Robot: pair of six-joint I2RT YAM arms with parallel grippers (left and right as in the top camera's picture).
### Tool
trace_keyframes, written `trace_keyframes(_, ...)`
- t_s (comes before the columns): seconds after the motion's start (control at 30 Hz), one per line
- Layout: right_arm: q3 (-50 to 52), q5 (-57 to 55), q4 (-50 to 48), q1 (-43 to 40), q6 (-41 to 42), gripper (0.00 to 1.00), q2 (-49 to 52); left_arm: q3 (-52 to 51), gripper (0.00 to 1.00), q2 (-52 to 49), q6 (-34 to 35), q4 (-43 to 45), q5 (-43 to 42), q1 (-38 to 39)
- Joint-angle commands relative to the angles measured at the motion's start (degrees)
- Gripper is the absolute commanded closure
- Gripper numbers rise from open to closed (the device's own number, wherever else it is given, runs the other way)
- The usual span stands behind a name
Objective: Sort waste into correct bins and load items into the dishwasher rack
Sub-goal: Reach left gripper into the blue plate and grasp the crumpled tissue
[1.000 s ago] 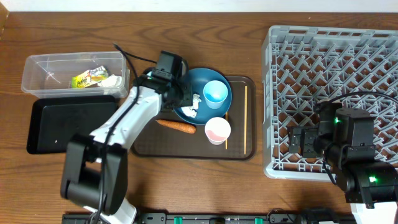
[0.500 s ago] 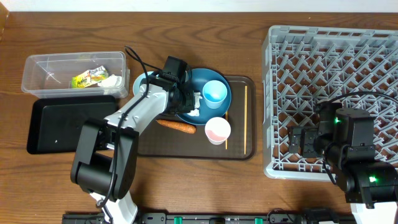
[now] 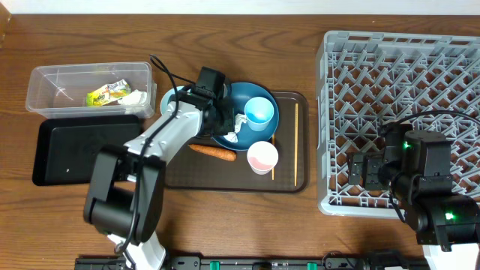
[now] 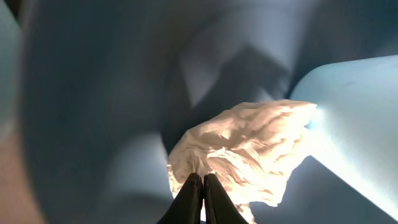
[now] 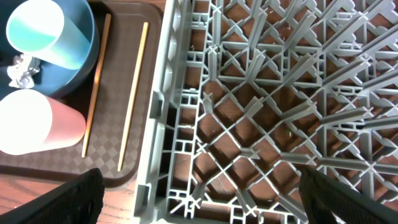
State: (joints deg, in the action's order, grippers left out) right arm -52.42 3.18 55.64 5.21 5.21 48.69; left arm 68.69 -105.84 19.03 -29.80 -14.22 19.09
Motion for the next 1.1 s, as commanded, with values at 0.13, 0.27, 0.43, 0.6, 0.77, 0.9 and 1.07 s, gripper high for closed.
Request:
trace_keyframes(0.13, -1.01, -0.13, 0.11, 0.22, -0.57, 0.01, -0.13, 0.70, 0.94, 10.78, -0.61, -0.15, 3.34, -3.10)
trace_keyframes(0.27, -1.01, -0.13, 0.13, 0.22, -0.57, 0.01, -0.13, 0.70, 0.94, 14.80, -0.59, 0.20, 3.32, -6.64)
trace_keyframes(0.43, -1.01, -0.13, 0.11, 0.22, -0.57, 0.01, -0.13, 0.63, 0.94, 15.52, -0.59, -0.85, 2.36, -8.11)
trace_keyframes(0.6, -1.01, -0.13, 0.13, 0.22, -0.55, 0.01, -0.13, 0.44, 0.78, 13.25, -0.59, -1.20, 1.36, -4.52)
trace_keyframes(0.77, -1.01, -0.13, 0.33, 0.22, -0.57, 0.01, -0.13, 0.44, 0.64, 8.85, -0.57, -1.29, 1.38, -0.74)
trace_keyframes(0.9, -1.01, -0.13, 0.33, 0.22, -0.57, 0.01, -0.13, 0.44, 0.63, 4.85, -0.31, -1.42, 1.33, 0.76)
trace_keyframes(1.07, -1.01, -0.13, 0.31, 0.22, -0.57, 0.01, -0.13, 0.44, 0.60, 1.60, -0.33, -1.42, 1.36, 1.75)
